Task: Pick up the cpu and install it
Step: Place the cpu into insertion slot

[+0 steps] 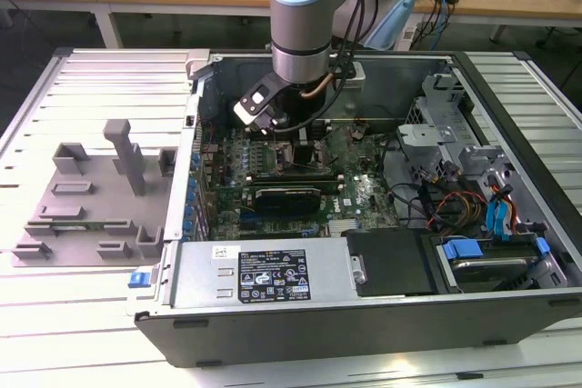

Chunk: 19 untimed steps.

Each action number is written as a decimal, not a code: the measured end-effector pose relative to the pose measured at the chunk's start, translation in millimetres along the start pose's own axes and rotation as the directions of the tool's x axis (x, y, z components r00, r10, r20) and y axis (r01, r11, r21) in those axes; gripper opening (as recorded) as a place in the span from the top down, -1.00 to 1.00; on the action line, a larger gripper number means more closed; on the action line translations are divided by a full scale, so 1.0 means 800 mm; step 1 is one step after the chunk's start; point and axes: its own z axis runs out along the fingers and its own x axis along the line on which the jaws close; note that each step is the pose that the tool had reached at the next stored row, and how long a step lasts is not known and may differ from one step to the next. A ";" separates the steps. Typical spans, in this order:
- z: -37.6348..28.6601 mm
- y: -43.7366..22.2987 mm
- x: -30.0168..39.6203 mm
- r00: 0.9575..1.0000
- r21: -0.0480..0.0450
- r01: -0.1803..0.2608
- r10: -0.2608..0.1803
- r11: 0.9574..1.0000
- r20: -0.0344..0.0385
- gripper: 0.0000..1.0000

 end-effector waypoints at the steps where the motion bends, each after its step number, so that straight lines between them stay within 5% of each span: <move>1: 0.0005 0.0001 0.0010 1.000 0.000 0.000 0.000 1.000 0.000 -0.09; 7: 0.0025 -0.0001 0.0033 1.000 0.000 -0.008 0.008 1.000 0.006 -0.09; 11: 0.0026 -0.0001 0.0033 1.000 0.001 -0.008 0.008 1.000 0.016 -0.09; 19: 0.0030 -0.0001 0.0037 1.000 0.000 -0.008 0.008 1.000 0.018 -0.09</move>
